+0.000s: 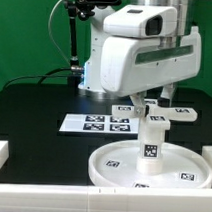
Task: Assemble round table
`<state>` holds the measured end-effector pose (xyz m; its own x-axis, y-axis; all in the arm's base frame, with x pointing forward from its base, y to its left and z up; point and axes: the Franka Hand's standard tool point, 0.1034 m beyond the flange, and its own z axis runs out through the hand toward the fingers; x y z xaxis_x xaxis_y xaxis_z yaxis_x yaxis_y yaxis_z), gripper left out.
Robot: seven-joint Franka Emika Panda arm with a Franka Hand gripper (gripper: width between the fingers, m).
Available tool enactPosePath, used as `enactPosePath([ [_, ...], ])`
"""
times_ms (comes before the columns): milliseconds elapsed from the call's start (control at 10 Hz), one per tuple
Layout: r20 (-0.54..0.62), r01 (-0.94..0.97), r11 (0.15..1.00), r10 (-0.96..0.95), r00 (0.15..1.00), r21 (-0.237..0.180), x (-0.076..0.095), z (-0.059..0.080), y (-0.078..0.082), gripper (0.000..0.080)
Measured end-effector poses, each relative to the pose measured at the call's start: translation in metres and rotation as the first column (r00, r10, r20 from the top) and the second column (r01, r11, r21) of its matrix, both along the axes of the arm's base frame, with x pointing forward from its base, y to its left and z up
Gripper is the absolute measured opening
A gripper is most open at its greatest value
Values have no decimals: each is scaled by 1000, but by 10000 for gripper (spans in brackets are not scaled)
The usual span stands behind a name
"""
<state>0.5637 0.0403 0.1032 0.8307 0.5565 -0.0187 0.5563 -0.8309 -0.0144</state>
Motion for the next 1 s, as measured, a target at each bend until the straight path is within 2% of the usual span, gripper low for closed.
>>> enactPosePath([
  [500,1,326,945,-326,945,-8,0,0,1,438],
  [700,-2,325,946,-325,946,-10,-1,2,1,438],
  [800,-6,327,945,-327,945,-7,-1,10,1,561],
  [900,-5,330,944,-330,944,-2,-1,22,1,622],
  [1000,-1,334,942,-334,942,3,-1,31,1,622],
])
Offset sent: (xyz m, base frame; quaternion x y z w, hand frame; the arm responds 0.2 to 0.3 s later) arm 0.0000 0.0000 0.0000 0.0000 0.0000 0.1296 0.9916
